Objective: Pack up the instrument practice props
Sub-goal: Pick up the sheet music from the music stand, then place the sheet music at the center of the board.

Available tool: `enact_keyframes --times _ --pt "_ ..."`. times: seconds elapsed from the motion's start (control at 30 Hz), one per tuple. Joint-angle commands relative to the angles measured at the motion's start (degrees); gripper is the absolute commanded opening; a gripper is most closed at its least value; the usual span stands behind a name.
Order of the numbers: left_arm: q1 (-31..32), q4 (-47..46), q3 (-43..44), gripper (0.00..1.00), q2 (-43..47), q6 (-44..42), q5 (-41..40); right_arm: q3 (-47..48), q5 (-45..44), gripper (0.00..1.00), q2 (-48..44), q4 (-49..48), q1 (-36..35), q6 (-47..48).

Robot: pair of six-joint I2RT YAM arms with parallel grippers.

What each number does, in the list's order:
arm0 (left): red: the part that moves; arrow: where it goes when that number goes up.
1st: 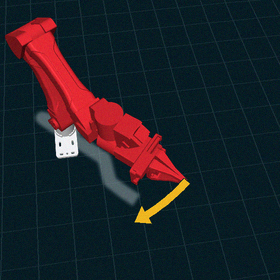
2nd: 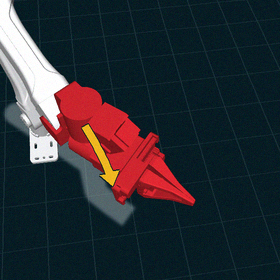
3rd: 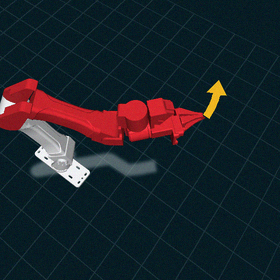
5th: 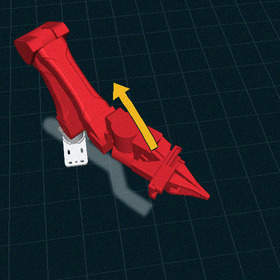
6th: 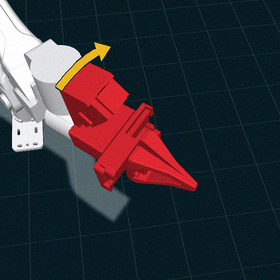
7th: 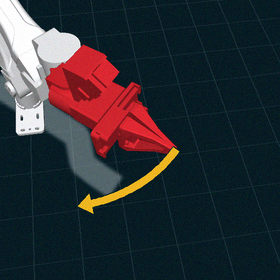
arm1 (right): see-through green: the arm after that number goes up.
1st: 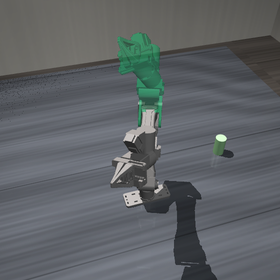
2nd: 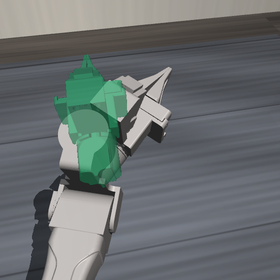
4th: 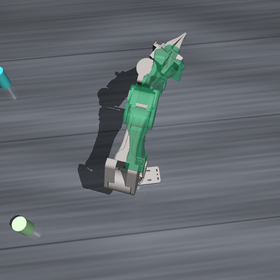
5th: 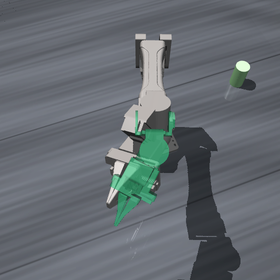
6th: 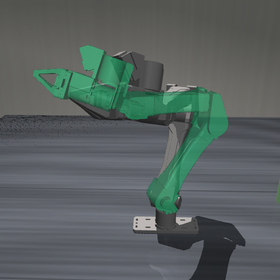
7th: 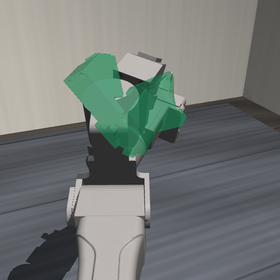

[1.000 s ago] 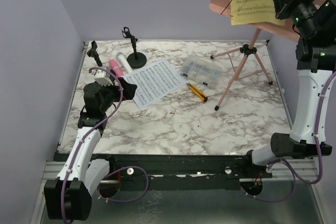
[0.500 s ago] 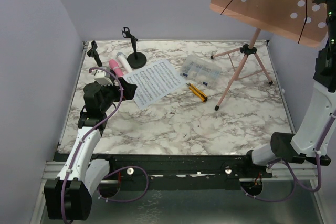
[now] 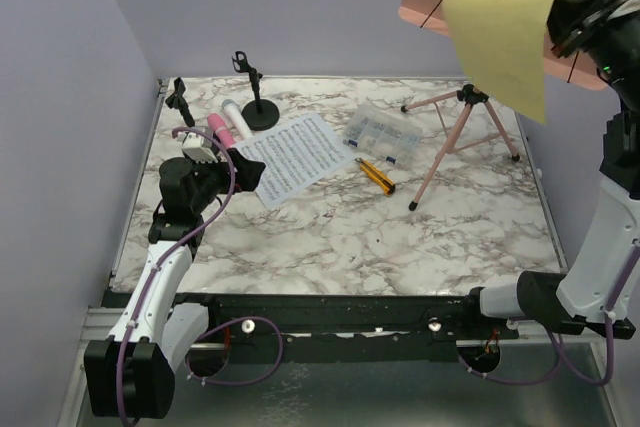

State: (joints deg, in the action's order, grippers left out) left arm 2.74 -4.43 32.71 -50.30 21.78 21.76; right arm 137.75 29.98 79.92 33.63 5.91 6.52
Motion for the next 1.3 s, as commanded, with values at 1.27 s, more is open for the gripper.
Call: enact_keyframes --times 1.27 --pt "70.17 -36.75 -13.68 0.99 -16.27 -46.75 -38.96 -65.9 1.57 0.0 -9.98 21.05 -0.72 12.39"
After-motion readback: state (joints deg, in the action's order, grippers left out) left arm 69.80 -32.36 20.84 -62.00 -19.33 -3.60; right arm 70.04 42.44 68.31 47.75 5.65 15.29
